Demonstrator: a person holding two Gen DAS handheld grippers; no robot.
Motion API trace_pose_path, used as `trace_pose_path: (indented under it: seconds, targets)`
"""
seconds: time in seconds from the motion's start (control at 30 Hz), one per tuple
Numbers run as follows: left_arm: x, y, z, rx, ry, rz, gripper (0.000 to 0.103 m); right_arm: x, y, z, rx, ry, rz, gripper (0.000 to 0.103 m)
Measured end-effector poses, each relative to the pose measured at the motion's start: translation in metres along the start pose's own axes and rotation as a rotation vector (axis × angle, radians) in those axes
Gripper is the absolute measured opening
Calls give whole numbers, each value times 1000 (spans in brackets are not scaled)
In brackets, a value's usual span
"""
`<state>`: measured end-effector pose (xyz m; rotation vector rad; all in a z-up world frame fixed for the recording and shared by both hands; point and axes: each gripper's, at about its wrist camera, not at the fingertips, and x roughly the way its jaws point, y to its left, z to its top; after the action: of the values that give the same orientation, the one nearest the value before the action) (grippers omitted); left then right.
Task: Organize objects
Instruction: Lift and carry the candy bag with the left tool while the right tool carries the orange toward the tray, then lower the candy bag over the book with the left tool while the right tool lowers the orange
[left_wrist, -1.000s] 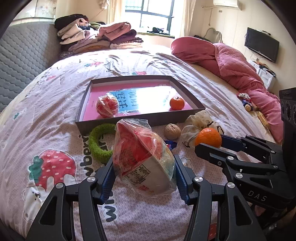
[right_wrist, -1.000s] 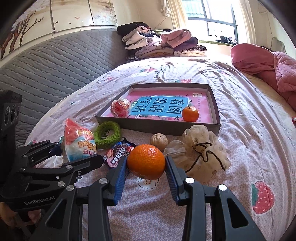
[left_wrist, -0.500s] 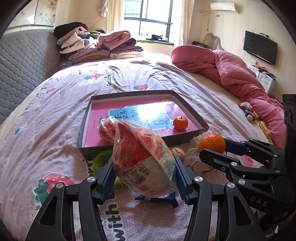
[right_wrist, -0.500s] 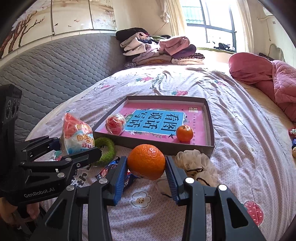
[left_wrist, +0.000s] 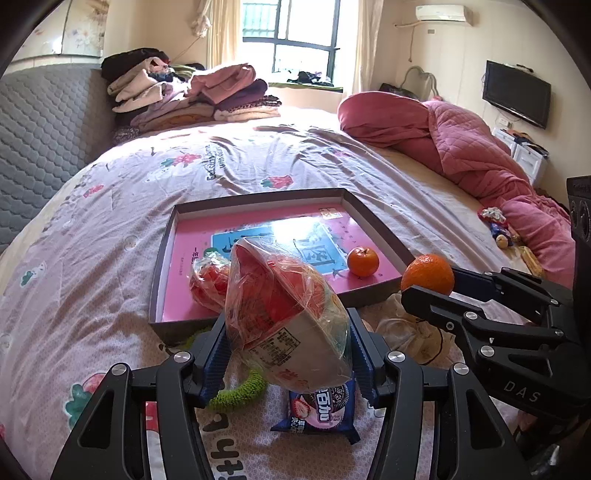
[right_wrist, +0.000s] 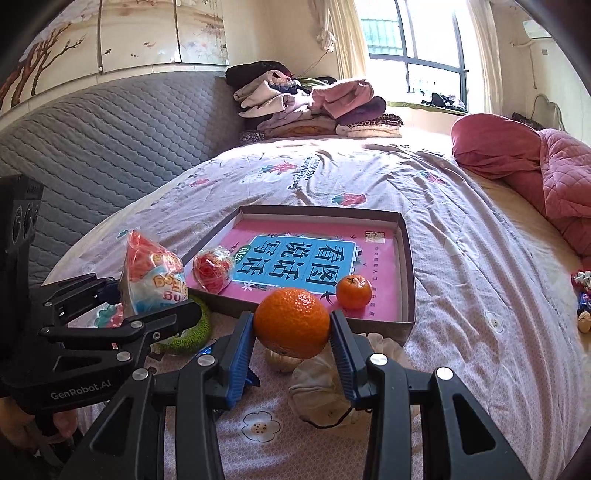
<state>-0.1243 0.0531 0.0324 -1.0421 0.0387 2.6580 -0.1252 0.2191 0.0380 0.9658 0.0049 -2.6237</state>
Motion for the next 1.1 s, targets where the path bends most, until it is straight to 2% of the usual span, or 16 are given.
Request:
trace_pose_path:
  seconds: [0.47,1.1]
  targets:
    - [26,7,20,-16,9,7,59,13,-12,21,5,-22,-32,41]
    - [62,20,44,-32,15,8,59,35,-42,42,16,-30,-121,41]
